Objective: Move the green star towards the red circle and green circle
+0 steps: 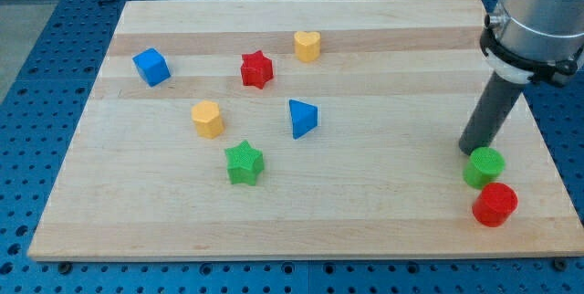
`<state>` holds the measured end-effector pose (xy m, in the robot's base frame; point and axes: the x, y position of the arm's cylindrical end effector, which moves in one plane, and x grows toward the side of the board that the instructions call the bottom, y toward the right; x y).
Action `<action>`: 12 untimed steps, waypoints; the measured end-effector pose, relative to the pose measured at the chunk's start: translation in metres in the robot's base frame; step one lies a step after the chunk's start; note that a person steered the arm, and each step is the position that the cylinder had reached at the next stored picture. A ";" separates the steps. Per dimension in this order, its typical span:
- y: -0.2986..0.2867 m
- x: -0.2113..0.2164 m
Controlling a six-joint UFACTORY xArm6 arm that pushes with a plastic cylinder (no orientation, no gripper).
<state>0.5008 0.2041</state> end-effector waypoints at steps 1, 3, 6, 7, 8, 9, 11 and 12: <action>0.000 0.013; -0.061 -0.005; -0.326 0.066; -0.355 0.022; -0.339 0.019; -0.309 0.019; -0.221 0.019; -0.169 0.019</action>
<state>0.5196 0.0349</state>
